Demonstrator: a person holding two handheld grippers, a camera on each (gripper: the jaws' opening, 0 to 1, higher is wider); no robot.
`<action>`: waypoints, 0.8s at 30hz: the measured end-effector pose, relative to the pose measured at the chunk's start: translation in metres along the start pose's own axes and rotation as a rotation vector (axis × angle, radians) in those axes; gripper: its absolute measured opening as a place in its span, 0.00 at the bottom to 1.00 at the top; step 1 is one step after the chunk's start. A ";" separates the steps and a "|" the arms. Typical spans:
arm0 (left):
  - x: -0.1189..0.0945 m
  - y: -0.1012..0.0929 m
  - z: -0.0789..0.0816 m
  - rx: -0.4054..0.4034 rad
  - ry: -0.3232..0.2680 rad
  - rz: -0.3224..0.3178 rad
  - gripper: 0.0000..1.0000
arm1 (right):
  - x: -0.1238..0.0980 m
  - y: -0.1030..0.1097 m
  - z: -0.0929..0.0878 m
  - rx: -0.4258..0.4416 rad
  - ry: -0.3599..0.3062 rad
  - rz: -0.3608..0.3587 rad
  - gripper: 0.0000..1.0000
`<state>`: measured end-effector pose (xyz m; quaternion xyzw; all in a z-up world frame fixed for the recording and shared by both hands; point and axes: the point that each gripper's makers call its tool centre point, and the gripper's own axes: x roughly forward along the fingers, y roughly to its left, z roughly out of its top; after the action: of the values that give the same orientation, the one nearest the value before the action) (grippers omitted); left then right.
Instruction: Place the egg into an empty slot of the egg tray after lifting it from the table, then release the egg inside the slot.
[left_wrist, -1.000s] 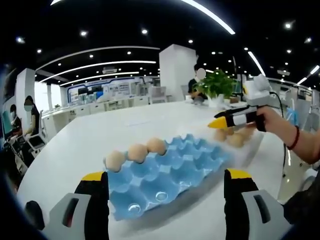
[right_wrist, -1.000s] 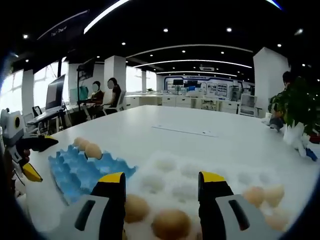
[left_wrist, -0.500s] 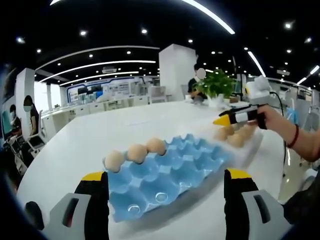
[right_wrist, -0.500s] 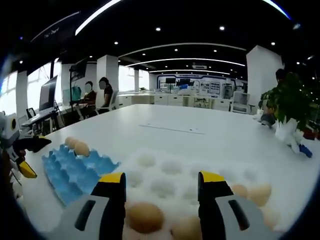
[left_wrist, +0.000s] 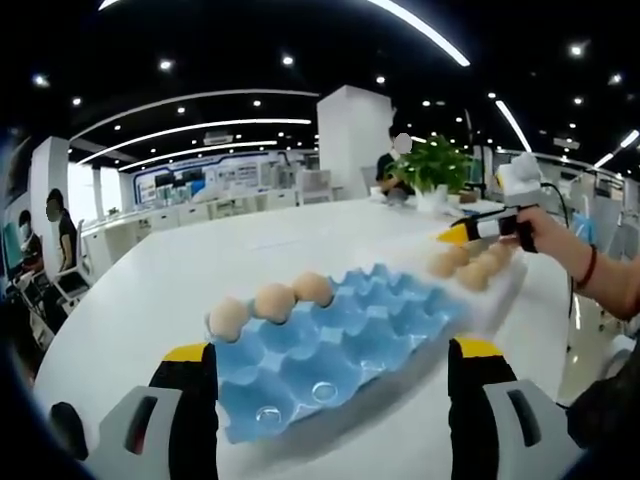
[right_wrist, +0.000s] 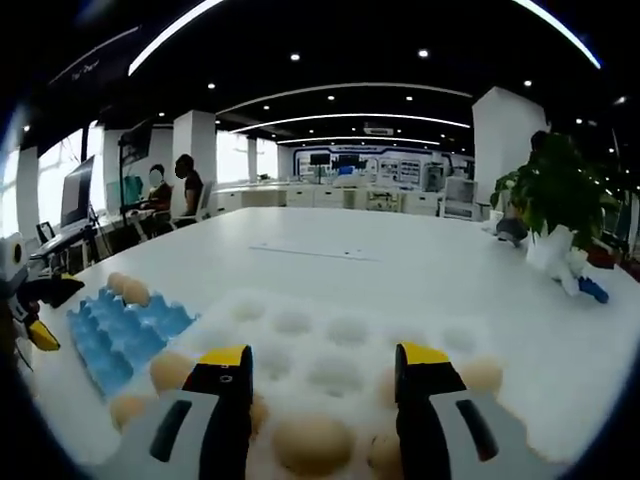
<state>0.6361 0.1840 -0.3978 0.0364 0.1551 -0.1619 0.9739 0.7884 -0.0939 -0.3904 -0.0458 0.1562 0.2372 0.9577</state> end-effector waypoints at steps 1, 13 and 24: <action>0.000 0.000 0.000 0.000 0.000 -0.001 0.98 | -0.001 -0.002 0.001 -0.002 -0.004 -0.006 0.59; -0.001 0.002 -0.001 -0.007 0.004 0.007 0.98 | 0.000 -0.026 -0.006 -0.011 0.019 -0.065 0.58; -0.001 0.002 -0.003 -0.006 0.009 0.011 0.97 | -0.002 -0.045 -0.013 0.083 0.035 -0.122 0.51</action>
<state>0.6351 0.1865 -0.4007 0.0349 0.1598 -0.1561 0.9741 0.8041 -0.1366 -0.4012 -0.0194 0.1795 0.1711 0.9686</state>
